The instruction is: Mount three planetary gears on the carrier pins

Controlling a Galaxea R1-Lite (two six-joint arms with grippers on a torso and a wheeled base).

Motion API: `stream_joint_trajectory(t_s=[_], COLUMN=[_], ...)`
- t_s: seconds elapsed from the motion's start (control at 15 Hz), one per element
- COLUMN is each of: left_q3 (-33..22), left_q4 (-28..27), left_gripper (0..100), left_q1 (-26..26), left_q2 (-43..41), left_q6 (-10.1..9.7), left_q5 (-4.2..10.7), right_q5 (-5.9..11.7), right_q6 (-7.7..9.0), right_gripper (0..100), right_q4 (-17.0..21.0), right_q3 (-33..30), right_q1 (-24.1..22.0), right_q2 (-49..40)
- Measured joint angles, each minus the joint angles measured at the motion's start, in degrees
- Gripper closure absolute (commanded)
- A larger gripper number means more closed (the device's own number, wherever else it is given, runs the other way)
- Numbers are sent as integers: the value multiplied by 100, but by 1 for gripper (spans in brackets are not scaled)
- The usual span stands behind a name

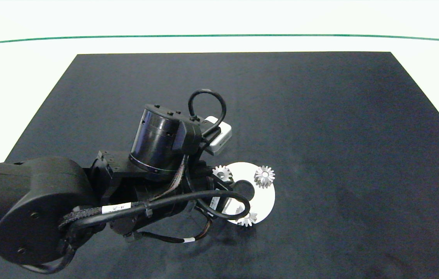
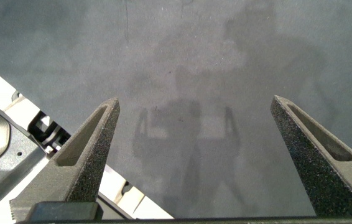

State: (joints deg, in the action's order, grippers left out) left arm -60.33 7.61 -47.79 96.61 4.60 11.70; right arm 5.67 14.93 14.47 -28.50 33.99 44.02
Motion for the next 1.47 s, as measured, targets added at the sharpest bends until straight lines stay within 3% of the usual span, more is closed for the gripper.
stream_joint_trajectory(t_s=[0.2, 0.4, 0.8, 1.47], left_q3=[-179, -240, -262, -257], left_q4=[20, 10, 22, 94], left_gripper=[99, 99, 99, 99], left_q1=[-11, 7, 68, 112], left_q2=[165, 251, 374, 457], left_q6=[17, 151, 221, 223], left_q5=[310, 339, 358, 360], right_q5=[-9, -18, -44, -50], right_q6=[33, 35, 33, 35], right_gripper=[0, 0, 0, 0], right_q4=[2, 2, 2, 5], right_q3=[0, 6, 20, 30], right_q1=[0, 0, 0, 0], right_q2=[-52, -59, -59, -59])
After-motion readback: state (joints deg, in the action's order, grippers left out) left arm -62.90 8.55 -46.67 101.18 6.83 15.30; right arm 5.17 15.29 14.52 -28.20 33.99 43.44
